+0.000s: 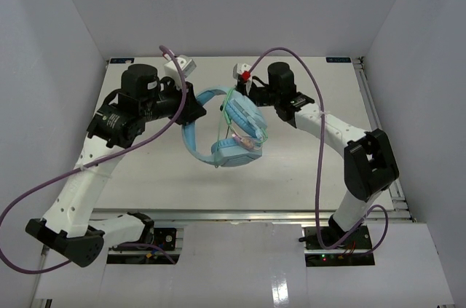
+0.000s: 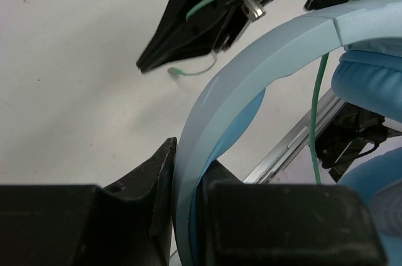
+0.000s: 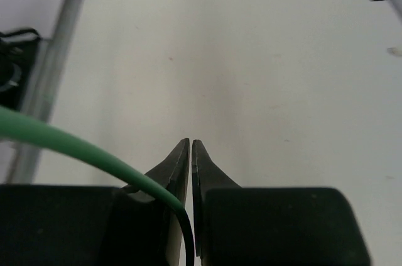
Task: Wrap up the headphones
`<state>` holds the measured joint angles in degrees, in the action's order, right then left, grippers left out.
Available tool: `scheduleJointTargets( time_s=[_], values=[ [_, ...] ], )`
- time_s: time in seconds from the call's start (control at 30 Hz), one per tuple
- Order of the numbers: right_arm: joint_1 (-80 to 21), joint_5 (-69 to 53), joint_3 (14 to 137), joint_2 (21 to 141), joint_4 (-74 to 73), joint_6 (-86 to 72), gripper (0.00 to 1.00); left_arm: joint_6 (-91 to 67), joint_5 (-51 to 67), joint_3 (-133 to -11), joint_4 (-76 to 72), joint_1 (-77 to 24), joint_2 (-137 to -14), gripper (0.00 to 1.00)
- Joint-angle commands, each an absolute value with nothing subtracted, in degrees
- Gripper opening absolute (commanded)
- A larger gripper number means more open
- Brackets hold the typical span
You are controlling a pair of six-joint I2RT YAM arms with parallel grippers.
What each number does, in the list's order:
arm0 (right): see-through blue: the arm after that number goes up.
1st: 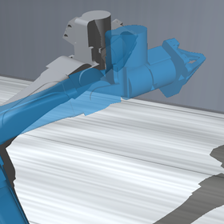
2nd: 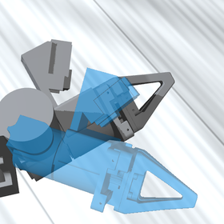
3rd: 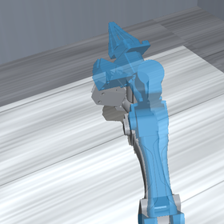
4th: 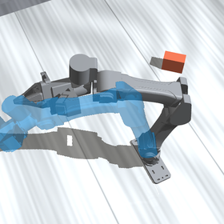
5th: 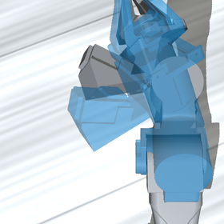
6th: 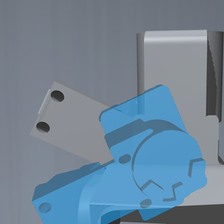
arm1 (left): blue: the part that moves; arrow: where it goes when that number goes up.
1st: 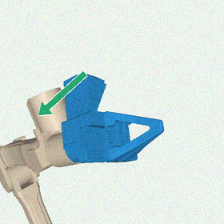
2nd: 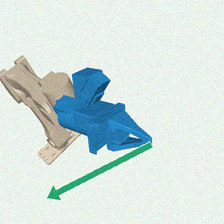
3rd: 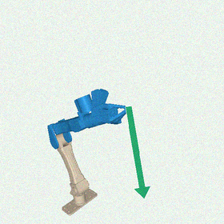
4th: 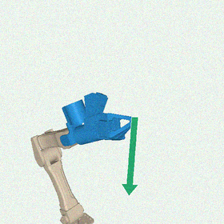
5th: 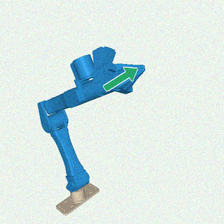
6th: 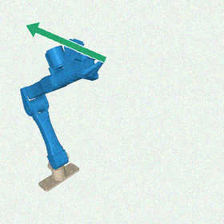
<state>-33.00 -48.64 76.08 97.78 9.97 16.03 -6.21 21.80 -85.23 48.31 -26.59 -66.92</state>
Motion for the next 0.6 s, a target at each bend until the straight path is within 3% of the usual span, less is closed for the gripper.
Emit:
scheduleJointTargets(
  time_s=[0.0,0.2,0.37,0.57],
  values=[
    [-32.66,-64.45,67.56,98.09,36.7,-12.94,0.14,-11.64,22.87,-93.14,44.38,-26.72,-67.66,0.0],
    [-34.37,-66.39,58.46,100.07,71.93,-41.48,0.21,-16.83,17.98,-103.86,44.53,-26.72,-73.56,0.0],
    [-38.87,-65.1,55.99,99.09,78.02,-45.58,0.22,-18.66,12.94,-113.38,45.09,-26.72,-79.79,0.0],
    [-41.76,-61.87,49.54,94.73,78.89,-45.48,0.23,-18.39,-2.35,-124.06,46.03,-26.72,-84.7,0.0]
  ],
)
